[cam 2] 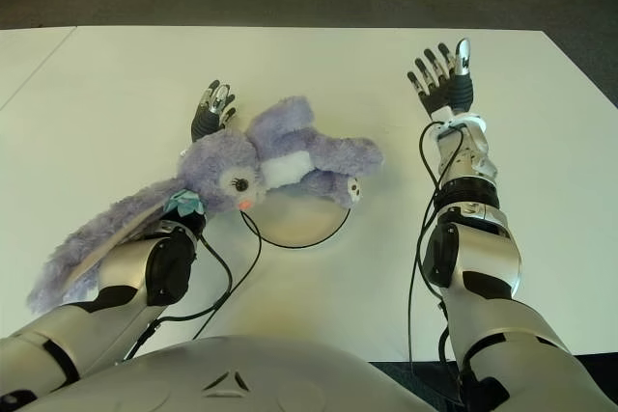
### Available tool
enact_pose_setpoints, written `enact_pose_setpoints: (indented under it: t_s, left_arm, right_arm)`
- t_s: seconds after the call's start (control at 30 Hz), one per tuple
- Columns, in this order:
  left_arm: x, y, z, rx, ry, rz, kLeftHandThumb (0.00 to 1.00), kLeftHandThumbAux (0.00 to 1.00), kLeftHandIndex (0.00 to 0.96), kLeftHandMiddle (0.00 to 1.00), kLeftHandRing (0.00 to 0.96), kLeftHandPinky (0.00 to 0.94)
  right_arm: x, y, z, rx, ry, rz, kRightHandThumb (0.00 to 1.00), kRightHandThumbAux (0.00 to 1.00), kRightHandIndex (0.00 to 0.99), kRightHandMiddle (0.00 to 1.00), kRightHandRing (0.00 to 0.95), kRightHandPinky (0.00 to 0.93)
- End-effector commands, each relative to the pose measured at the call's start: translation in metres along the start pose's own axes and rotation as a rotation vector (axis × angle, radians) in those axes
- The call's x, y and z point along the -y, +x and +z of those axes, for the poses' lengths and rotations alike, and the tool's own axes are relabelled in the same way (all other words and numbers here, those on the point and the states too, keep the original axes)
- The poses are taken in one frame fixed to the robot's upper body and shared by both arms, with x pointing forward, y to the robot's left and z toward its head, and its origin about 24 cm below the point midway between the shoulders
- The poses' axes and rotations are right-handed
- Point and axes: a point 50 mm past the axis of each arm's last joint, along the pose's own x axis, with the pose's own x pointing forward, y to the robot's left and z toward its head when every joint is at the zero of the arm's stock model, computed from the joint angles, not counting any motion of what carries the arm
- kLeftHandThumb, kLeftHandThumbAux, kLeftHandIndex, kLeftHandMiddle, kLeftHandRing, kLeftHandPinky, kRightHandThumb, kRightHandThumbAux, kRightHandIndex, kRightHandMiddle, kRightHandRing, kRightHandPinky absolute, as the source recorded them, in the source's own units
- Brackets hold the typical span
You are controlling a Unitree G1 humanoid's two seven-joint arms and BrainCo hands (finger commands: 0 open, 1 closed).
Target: Put the doll into the plate.
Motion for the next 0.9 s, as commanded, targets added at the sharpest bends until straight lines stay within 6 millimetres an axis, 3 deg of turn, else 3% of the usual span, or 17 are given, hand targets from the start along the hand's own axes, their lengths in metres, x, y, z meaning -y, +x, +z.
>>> enact_pose_setpoints:
  t_s: [0.03,0.33,0.43,0.57,0.73,0.9]
  left_arm:
    - [-0.036,-0.074,-0.098,-0.448,-0.080,0.154,0.000,0.488,0.000,0.112,0.104,0.049]
    - [-0.037,-0.074,-0.098,-0.451,-0.067,0.163,0.000,0.488,0.000,0.102,0.097,0.051]
    - [-0.038,-0.074,-0.098,-0.451,-0.065,0.166,0.000,0.492,0.000,0.107,0.100,0.049]
    - [-0.039,-0.074,-0.097,-0.445,-0.067,0.168,0.000,0.496,0.000,0.111,0.102,0.049]
    - [-0.040,-0.075,-0.097,-0.441,-0.056,0.160,0.000,0.502,0.000,0.105,0.095,0.045]
    - [-0.040,-0.075,-0.097,-0.439,-0.037,0.154,0.000,0.522,0.000,0.098,0.088,0.062]
  right_arm:
    - [0.018,-0.009,-0.025,-0.041,-0.013,-0.155,0.000,0.568,0.016,0.039,0.000,0.000]
    - [0.017,-0.015,-0.051,-0.083,-0.054,-0.204,0.000,0.585,0.060,0.070,0.023,0.000]
    - [0.017,-0.023,-0.071,-0.140,-0.220,-0.212,0.000,0.619,0.065,0.073,0.028,0.000]
    - [0.016,-0.036,-0.099,-0.228,-0.566,-0.212,0.000,0.672,0.072,0.072,0.036,0.023]
    - [0.011,-0.041,-0.112,-0.262,-0.758,-0.193,0.000,0.702,0.070,0.065,0.036,0.032]
    - [0.002,-0.041,-0.121,-0.285,-0.839,-0.188,0.000,0.741,0.053,0.048,0.031,0.051]
